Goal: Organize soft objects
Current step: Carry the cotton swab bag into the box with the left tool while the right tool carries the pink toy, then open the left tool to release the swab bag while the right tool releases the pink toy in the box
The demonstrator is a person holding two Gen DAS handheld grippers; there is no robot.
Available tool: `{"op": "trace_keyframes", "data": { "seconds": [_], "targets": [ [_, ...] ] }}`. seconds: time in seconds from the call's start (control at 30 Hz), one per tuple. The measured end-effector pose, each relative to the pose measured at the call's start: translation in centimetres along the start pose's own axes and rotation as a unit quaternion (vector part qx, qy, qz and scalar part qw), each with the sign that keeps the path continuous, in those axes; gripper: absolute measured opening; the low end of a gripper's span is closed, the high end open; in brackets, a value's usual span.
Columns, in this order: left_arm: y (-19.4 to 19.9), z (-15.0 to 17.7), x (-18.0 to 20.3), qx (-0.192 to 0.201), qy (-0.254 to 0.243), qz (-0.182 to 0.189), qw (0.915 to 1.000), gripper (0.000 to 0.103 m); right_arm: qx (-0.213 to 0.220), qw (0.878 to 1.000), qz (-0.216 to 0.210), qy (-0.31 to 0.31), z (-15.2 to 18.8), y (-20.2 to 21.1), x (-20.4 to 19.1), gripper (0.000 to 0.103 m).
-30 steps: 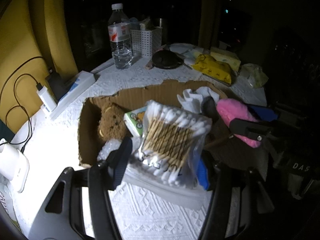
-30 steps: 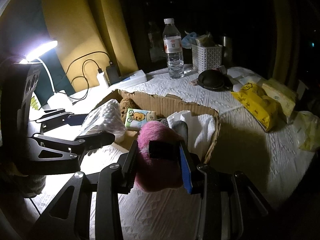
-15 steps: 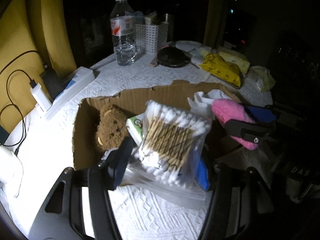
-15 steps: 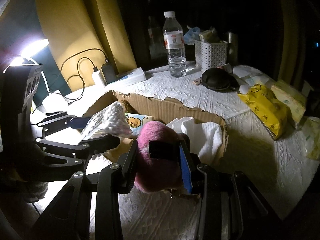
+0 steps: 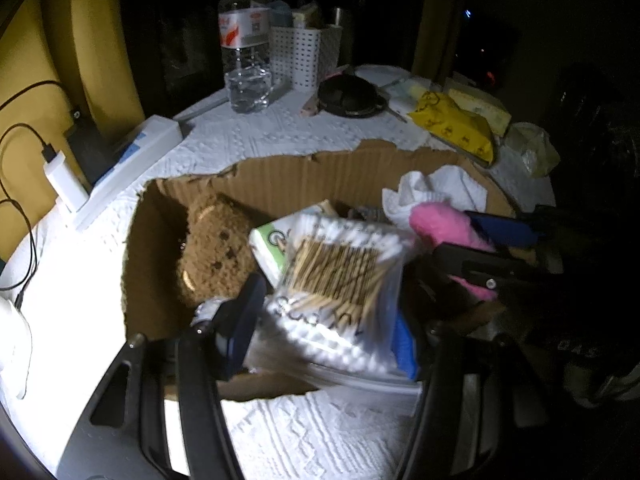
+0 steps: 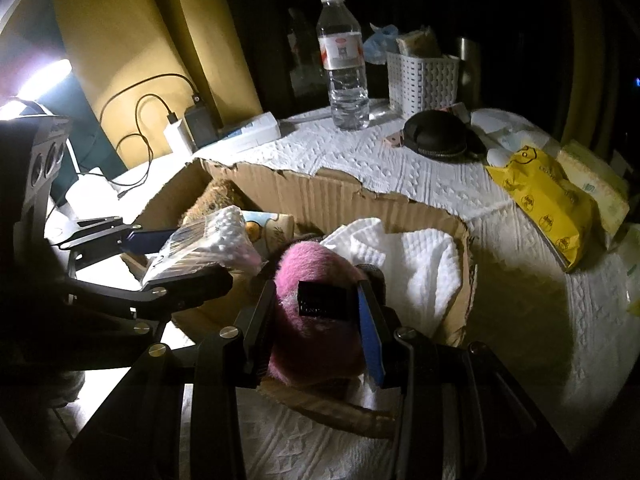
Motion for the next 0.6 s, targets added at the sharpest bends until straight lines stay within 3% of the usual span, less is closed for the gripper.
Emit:
{"op": "trace_keyframes", "data": {
  "seconds": [0.4, 0.6],
  "targets": [
    [-0.84, -0.14, 0.38, -0.013, -0.003, -0.006, 0.9999, 0.06, -0.007, 1.0, 0.011, -0.005, 0.52, -0.79, 0.49, 0.041],
    [-0.32, -0.27, 0.13, -0.006, 0.004, -0.008, 0.9999, 0.07, -0.004, 1.0, 0.013, -0.006, 0.61, -0.4, 0.38, 0.048]
  ]
}}
Point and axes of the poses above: each gripper's, at about its wrist camera, not at the fingertips, and y roughly against the way its jaws point, x to its right, z to its underside, the point moved 7 cm from there along -y, roughly the way its jaws point, and after that the axes turned 5 degrees about -y, right-handed, at the moved point
